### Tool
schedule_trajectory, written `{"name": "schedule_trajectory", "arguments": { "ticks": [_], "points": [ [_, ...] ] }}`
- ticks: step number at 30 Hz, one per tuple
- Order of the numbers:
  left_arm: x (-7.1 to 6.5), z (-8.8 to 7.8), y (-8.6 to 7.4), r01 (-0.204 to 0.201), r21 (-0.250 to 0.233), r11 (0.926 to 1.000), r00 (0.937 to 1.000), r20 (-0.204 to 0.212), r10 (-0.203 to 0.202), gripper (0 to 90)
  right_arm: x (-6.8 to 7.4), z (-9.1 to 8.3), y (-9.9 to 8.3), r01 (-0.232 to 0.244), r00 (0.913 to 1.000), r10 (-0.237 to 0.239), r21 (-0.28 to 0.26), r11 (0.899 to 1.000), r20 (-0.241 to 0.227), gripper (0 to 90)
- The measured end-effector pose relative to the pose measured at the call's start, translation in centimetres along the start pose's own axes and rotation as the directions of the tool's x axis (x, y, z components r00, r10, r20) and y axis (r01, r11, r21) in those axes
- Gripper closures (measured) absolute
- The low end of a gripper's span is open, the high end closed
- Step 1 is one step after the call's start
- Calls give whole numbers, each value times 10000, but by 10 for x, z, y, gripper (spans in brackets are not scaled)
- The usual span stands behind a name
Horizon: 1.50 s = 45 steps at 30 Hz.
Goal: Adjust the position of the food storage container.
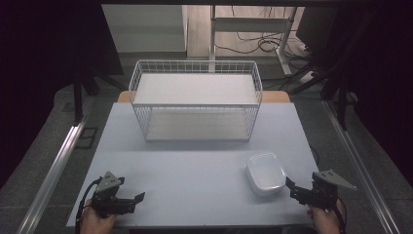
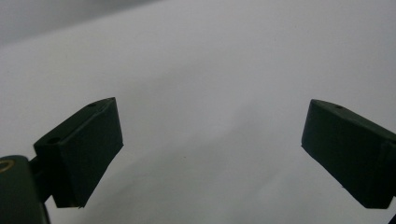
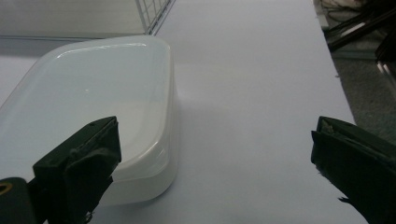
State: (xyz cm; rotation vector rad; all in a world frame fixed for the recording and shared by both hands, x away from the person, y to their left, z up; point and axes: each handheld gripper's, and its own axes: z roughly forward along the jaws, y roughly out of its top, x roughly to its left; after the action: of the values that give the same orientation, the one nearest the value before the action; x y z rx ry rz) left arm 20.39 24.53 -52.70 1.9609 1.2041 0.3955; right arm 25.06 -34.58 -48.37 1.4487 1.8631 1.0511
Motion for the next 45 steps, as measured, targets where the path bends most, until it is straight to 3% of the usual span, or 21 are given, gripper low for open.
{"name": "schedule_trajectory", "arguments": {
  "ticks": [7,14,18,21,22,24,27,28,29,30,31,32,33,35,37,42,45],
  "points": [
    [2,3,-2,-30,78,10000,10000,71,30,49,6,-3,5,16,10000,-18,-324,9995,-61,0],
    [4,4,-2,93,-2,10000,9997,220,-93,46,4,1,6,-348,9994,349,64,9994,-89,0],
    [6,4,-3,211,-17,9998,9993,319,-211,46,2,0,8,-119,9998,123,227,9997,-156,0],
    [7,4,-3,256,-12,9997,9991,328,-256,46,1,1,10,-197,9995,207,407,9990,-240,0],
    [7,5,-3,283,-17,9996,9991,329,-282,46,0,2,12,-438,9978,469,656,9969,-469,8],
    [7,5,-3,291,-21,9996,9991,324,-290,46,-1,3,14,-577,9969,618,803,9951,-491,25],
    [8,5,-3,328,-6,9995,9988,375,-327,47,-3,5,23,-909,9932,978,1056,9902,-626,140],
    [8,5,-3,328,-6,9995,9988,375,-327,47,-3,5,23,-909,9932,978,1056,9902,-626,140],
    [8,5,-3,344,-3,9994,9987,378,-344,47,-4,6,25,-921,9935,986,1084,9898,-565,228],
    [8,5,-3,363,-12,9993,9986,393,-363,47,-4,7,30,-700,9945,787,1190,9904,-697,452],
    [8,5,-3,363,-12,9993,9986,393,-363,47,-4,7,30,-700,9945,787,1190,9904,-697,452],
    [8,6,-3,392,-11,9992,9984,407,-391,47,-4,10,32,-507,9946,620,1312,9901,-834,619],
    [8,6,-3,392,-11,9992,9984,407,-391,47,-4,10,32,-507,9946,620,1312,9901,-834,619],
    [9,6,-3,432,2,9991,9981,435,-431,48,-2,15,34,-21,9955,165,1534,9882,-928,785],
    [9,7,-3,446,31,9990,9979,465,-447,48,0,22,36,261,9969,-129,1724,9847,-773,891],
    [10,7,-4,593,18,9982,9969,523,-593,49,1,43,41,363,9988,-281,2269,9732,-392,896],
    [11,7,-4,620,23,9981,9965,565,-621,49,3,50,42,436,9969,-266,2417,9694,-734,895]
  ]
}}
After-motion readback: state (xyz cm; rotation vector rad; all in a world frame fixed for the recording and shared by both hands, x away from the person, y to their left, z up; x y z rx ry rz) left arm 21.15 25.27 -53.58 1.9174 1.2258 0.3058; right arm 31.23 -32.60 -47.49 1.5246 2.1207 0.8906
